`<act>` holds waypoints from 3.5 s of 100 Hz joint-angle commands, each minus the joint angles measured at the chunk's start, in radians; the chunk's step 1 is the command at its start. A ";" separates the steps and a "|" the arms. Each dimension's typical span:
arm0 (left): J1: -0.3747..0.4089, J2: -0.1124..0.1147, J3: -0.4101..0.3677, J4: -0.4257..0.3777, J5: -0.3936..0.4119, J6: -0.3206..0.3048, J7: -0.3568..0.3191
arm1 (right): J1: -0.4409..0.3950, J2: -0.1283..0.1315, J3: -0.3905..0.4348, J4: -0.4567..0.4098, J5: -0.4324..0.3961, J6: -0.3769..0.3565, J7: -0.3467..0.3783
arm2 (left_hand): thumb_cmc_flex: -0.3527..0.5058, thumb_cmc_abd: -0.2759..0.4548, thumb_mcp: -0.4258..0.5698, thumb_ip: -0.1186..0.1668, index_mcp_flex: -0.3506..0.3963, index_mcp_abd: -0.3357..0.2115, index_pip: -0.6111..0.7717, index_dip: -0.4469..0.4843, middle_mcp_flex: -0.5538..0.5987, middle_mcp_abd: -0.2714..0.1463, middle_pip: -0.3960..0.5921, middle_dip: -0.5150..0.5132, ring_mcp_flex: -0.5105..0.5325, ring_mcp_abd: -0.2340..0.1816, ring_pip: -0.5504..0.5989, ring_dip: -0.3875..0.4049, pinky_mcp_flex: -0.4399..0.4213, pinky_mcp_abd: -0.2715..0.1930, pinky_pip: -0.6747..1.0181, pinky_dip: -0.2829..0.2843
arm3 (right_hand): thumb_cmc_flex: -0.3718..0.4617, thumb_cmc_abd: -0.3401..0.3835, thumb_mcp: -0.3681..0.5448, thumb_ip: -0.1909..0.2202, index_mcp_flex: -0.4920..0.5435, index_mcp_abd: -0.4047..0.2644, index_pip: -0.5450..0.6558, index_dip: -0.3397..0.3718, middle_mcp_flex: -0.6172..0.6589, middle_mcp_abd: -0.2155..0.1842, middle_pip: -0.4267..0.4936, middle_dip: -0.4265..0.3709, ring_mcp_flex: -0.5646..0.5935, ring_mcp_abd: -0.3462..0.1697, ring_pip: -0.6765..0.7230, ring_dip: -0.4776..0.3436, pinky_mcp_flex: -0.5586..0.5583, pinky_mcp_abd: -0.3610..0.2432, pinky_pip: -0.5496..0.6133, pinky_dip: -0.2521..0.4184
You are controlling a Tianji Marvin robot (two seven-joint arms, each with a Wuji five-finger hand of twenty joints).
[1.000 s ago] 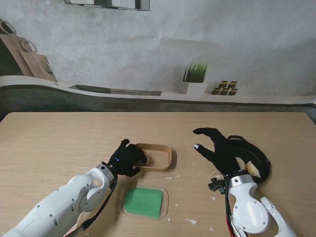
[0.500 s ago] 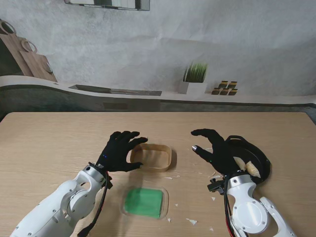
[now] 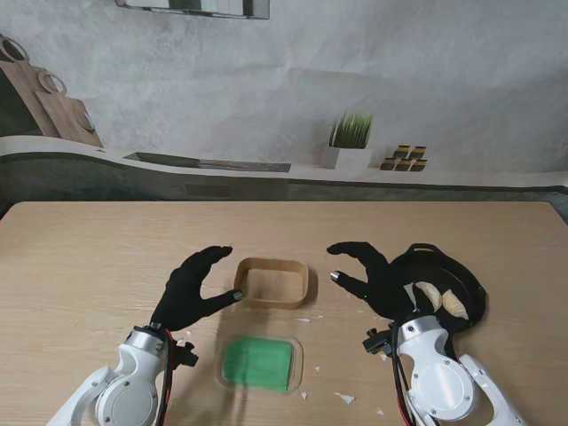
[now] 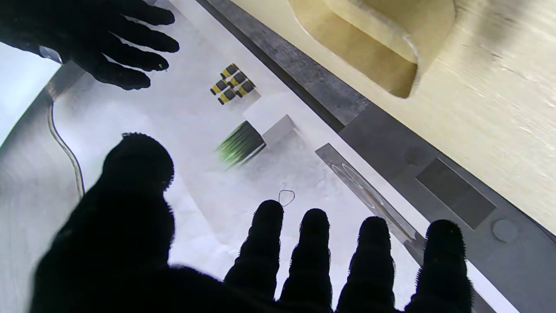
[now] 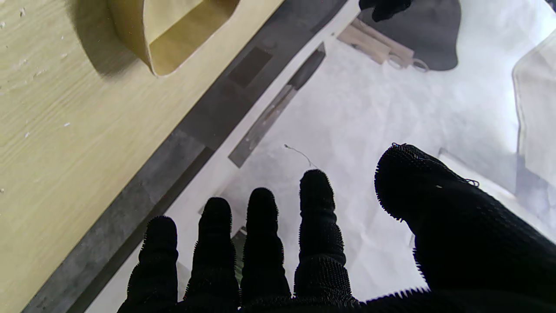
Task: Load dumplings into a food container
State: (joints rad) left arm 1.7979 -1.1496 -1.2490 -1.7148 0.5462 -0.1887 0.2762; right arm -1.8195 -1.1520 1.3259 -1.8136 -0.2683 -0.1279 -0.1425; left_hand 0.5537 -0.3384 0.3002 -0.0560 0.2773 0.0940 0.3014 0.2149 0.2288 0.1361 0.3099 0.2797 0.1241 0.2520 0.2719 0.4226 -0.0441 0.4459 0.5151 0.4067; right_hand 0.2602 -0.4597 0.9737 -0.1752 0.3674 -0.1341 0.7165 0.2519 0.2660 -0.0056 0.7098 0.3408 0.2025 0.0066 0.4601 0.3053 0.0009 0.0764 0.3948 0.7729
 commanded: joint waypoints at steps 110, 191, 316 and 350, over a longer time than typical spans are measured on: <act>-0.023 0.008 -0.025 0.058 -0.049 -0.018 -0.100 | -0.136 0.104 0.324 -0.017 -0.967 0.025 0.202 | 0.026 0.009 -0.010 0.031 0.039 0.023 -0.035 -0.016 0.006 0.020 -0.005 -0.015 0.001 -0.026 -0.048 0.001 0.073 -0.042 -0.330 0.135 | 0.118 -0.223 -0.043 0.045 -0.107 0.133 0.119 0.076 0.046 0.049 0.251 0.098 0.117 0.122 0.442 0.219 0.047 0.003 0.577 -0.062; -0.021 0.007 -0.036 0.060 -0.053 -0.031 -0.092 | 0.123 0.132 0.098 0.273 -1.089 0.233 0.203 | 0.028 0.003 0.002 0.031 0.042 0.032 -0.036 -0.016 0.004 0.021 -0.004 -0.013 -0.003 -0.027 -0.049 0.002 0.067 -0.047 -0.347 0.158 | 0.153 -0.270 0.080 0.034 -0.131 0.163 0.165 0.065 0.033 0.047 0.262 0.102 0.197 0.104 0.415 0.207 0.029 0.020 0.517 -0.181; -0.028 0.007 -0.035 0.070 -0.039 -0.020 -0.085 | 0.284 0.144 -0.044 0.473 -1.015 0.292 0.214 | 0.027 0.008 0.002 0.029 0.086 0.053 -0.029 -0.013 0.032 0.021 0.008 0.001 0.016 -0.028 -0.029 0.026 0.046 -0.051 -0.354 0.179 | 0.243 -0.291 0.242 0.035 0.060 0.024 0.209 0.096 0.317 0.014 0.283 0.121 0.543 0.084 0.411 0.186 0.118 0.083 0.508 -0.276; -0.029 0.006 -0.036 0.073 -0.033 -0.018 -0.081 | 0.306 0.150 -0.068 0.522 -1.031 0.264 0.140 | 0.029 0.011 0.002 0.029 0.113 0.065 -0.029 -0.010 0.051 0.028 0.014 0.008 0.022 -0.026 -0.020 0.035 0.042 -0.053 -0.355 0.182 | 0.359 -0.408 0.300 -0.122 0.198 -0.059 0.287 0.181 0.485 -0.030 0.399 0.081 0.677 0.059 0.549 0.210 0.181 0.100 0.617 -0.318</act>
State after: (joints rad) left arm 1.7682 -1.1400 -1.2837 -1.6401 0.5119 -0.2100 0.2067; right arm -1.5057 -0.9982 1.2679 -1.3153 -1.2973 0.1462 -0.0020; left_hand 0.5664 -0.3384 0.3002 -0.0556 0.3707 0.1510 0.2758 0.2020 0.2731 0.1479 0.3184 0.2808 0.1368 0.2452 0.2376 0.4456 0.0083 0.4203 0.1994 0.5722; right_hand 0.5447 -0.8169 1.1972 -0.2690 0.4943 -0.0790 0.9432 0.4347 0.7060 -0.0096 1.0434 0.4349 0.8146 0.1009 0.9519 0.4967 0.1729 0.1372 0.9673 0.4741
